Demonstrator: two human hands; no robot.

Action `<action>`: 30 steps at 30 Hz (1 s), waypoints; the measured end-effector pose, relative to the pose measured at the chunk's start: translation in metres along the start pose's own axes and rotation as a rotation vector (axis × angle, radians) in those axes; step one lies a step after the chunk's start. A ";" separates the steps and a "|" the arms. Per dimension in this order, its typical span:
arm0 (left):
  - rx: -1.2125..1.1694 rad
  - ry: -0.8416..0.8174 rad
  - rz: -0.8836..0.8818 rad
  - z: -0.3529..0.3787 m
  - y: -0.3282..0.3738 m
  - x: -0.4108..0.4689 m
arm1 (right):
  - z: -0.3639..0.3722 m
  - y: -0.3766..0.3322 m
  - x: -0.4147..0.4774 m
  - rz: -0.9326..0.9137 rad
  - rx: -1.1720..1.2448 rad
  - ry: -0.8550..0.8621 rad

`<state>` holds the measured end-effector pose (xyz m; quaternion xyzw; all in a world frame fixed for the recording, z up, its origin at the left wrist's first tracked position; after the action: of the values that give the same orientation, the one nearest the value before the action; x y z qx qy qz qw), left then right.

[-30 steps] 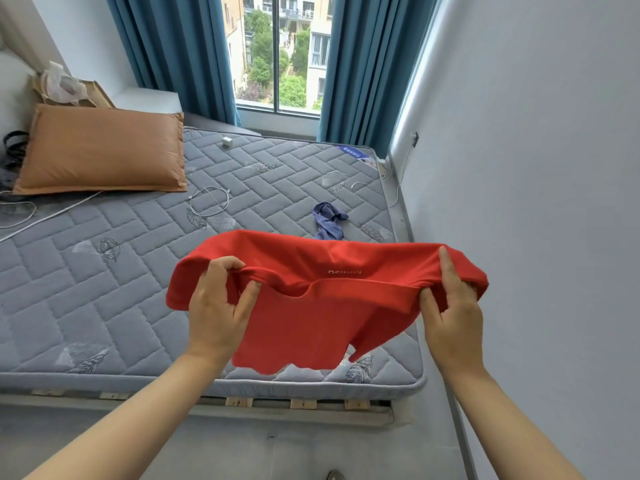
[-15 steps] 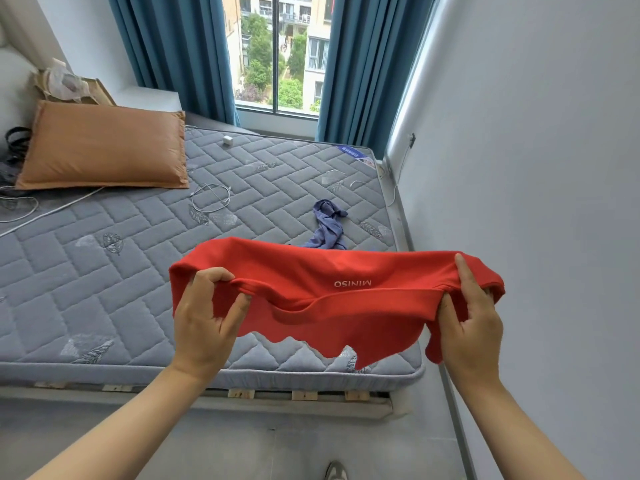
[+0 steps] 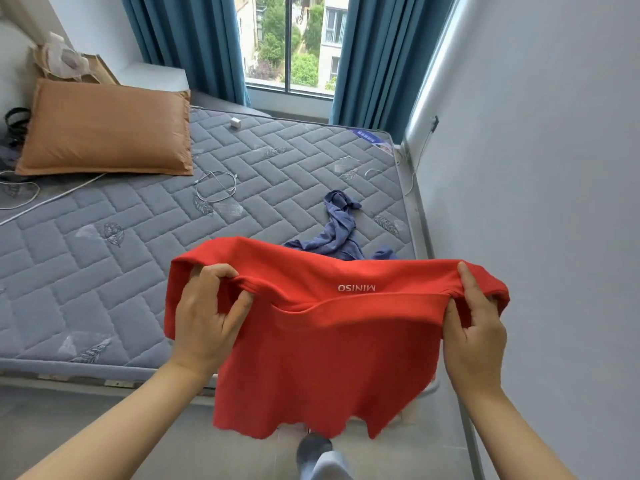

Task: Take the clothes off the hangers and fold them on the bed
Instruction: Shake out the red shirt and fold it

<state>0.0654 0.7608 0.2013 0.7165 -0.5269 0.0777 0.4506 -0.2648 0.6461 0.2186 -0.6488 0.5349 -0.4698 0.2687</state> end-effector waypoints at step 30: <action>0.596 -0.421 -0.425 0.536 -0.394 0.120 | 0.444 0.453 0.244 0.557 -0.528 -0.249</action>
<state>0.2472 0.3042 -0.2626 0.9083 -0.4027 -0.0162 0.1123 -0.0698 0.2186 -0.2723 -0.5775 0.7561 -0.1434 0.2726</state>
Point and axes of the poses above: each hand's wrist, its own x-axis towards the middle knuckle, its own z-axis out of the palm, y = z × x, the point moved 4 cm from there along x, towards the middle knuckle, and after that the axes turned 8 degrees about x, right-handed, at the moved point
